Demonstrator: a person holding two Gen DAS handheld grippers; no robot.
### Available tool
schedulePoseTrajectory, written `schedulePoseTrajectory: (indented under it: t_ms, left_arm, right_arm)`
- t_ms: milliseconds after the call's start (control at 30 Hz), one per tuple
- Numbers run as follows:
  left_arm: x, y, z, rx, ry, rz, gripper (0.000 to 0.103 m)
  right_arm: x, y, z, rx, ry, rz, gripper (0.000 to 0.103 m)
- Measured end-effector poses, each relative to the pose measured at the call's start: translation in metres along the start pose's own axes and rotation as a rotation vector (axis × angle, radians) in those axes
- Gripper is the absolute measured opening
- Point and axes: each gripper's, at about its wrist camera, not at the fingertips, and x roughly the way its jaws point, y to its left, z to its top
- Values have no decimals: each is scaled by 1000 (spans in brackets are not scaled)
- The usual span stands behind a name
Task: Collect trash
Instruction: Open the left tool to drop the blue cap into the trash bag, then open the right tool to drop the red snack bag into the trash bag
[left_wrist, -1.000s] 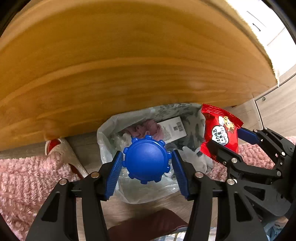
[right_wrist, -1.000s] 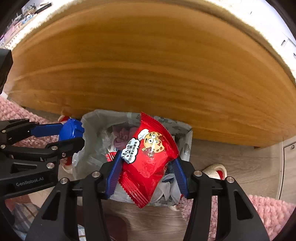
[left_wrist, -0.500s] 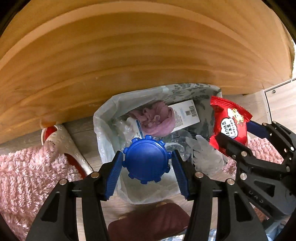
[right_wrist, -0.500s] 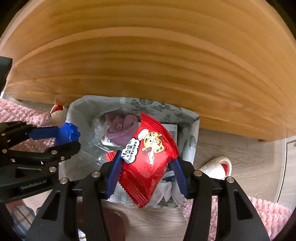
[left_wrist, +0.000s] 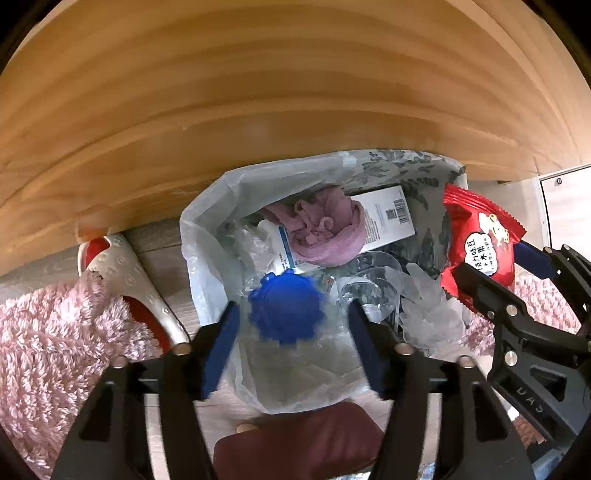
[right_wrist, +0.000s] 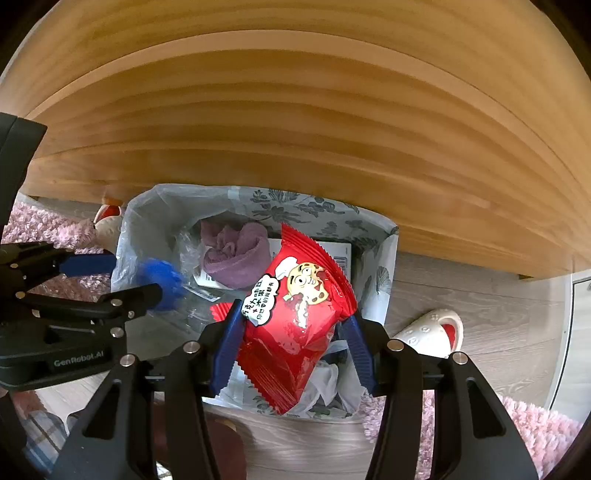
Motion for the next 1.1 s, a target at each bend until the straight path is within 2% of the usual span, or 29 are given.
schedulePoseTrajectory:
  t_ms: [267,367,567,867,967,1100]
  left_arm:
    - [-7,9,2,-59,-33,2,81]
    - [-11,10,2,-73,-47,1,95]
    - [-14,7,1,-43,-55,37,96]
    - [-14,16,1,-87,-44,54,96]
    - [-14,20,0,-104,-43,61,96]
    - [-15,24,0,-126,-40,66,96]
  right_arm:
    - [2,-2,-2,10,4,0,52]
    - [5,-3,-2,8,9,4,52]
    - [7,-2,-1,-3,10,7,52]
    - [4,-4,0,20,-14,1,56]
    - [5,-6,2,29,-15,-1,62]
    - [4,-10,3,47,-20,-10,76]
